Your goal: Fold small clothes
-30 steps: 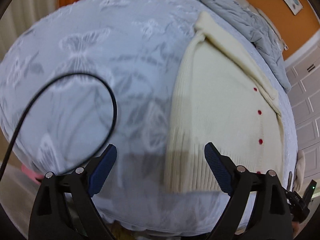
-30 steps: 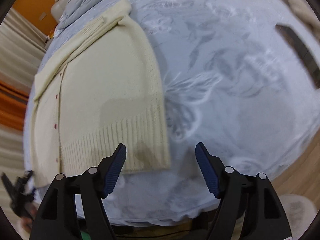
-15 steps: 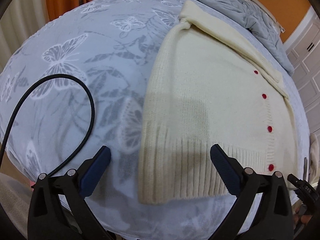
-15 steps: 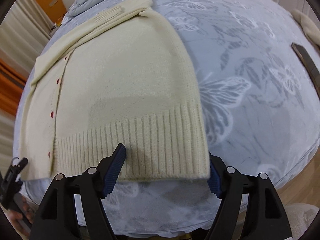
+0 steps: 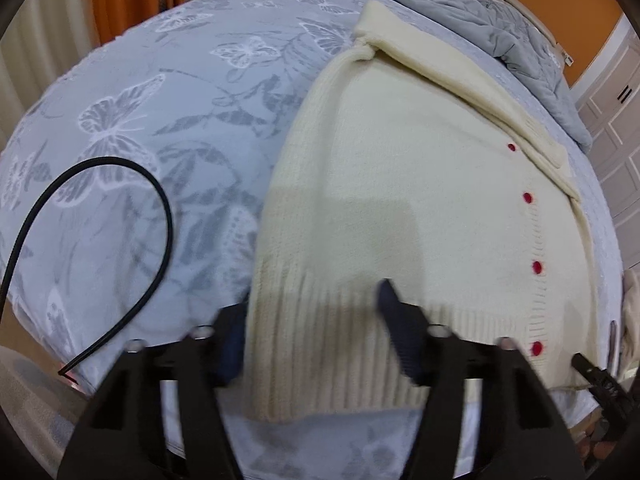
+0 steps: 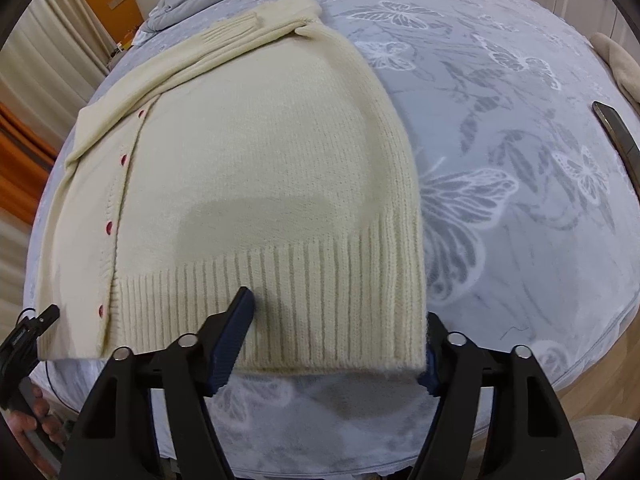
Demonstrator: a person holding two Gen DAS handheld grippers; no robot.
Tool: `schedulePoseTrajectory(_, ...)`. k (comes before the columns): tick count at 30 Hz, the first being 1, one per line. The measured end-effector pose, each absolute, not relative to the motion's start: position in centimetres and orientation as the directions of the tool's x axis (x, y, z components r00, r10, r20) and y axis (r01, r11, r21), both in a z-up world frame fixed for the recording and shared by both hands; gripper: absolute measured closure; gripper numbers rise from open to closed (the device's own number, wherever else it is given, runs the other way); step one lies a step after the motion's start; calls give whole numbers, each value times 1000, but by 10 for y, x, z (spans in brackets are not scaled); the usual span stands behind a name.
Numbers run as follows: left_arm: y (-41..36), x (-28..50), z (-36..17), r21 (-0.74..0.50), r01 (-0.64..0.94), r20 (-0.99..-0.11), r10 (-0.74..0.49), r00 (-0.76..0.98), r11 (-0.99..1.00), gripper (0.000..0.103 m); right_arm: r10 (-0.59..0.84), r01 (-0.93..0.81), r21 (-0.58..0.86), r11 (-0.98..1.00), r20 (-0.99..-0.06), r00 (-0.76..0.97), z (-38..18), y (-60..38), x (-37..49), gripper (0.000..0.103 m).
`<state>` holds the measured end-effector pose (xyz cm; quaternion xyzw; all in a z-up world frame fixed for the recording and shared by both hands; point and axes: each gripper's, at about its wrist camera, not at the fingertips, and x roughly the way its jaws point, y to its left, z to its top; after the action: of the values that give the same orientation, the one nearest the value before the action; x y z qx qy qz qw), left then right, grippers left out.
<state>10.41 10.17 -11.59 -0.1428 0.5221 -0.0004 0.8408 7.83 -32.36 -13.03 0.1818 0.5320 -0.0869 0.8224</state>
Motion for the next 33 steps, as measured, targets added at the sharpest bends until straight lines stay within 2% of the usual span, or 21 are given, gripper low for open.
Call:
schedulePoseTrajectory(3, 100, 107, -114, -266, -153, -880, -175, 442, 952, 77, 90, 313, 245, 918, -896, 434, -129, -324, 79, 64)
schedulePoseTrajectory(4, 99, 107, -113, -269, -147, -881, -181, 438, 952, 88, 103, 306, 257, 917, -892, 440, -129, -323, 79, 74)
schedulePoseTrajectory(5, 98, 108, -113, -277, -141, -880, -192, 435, 951, 91, 106, 301, 261, 917, -888, 447, -127, -322, 78, 90)
schedulePoseTrajectory(6, 98, 108, -111, -277, -143, -881, -191, 432, 950, 92, 110, 297, 269, 916, -881, 459, -124, -322, 77, 94)
schedulePoseTrajectory(12, 111, 96, -77, -406, -153, -824, -288, 489, 901, 95, 197, 254, 392, 884, -806, 559, -91, -332, 58, 96)
schedulePoseTrajectory(19, 120, 53, -2, -459, -4, -755, -388, 528, 888, 95, 247, 188, 429, 883, -768, 590, -35, -346, 1, 97)
schedulePoseTrajectory(27, 135, -51, 30, -420, 79, -792, -407, 455, 904, 95, 342, 31, 400, 916, -818, 462, 3, -328, -108, 97)
schedulePoseTrajectory(30, 139, -98, 41, -445, 94, -798, -442, 411, 891, 95, 411, -13, 449, 893, -805, 427, 19, -325, -141, 97)
schedulePoseTrajectory(33, 140, -120, 60, -470, 104, -781, -468, 415, 877, 95, 420, -31, 462, 886, -773, 475, 47, -322, -150, 97)
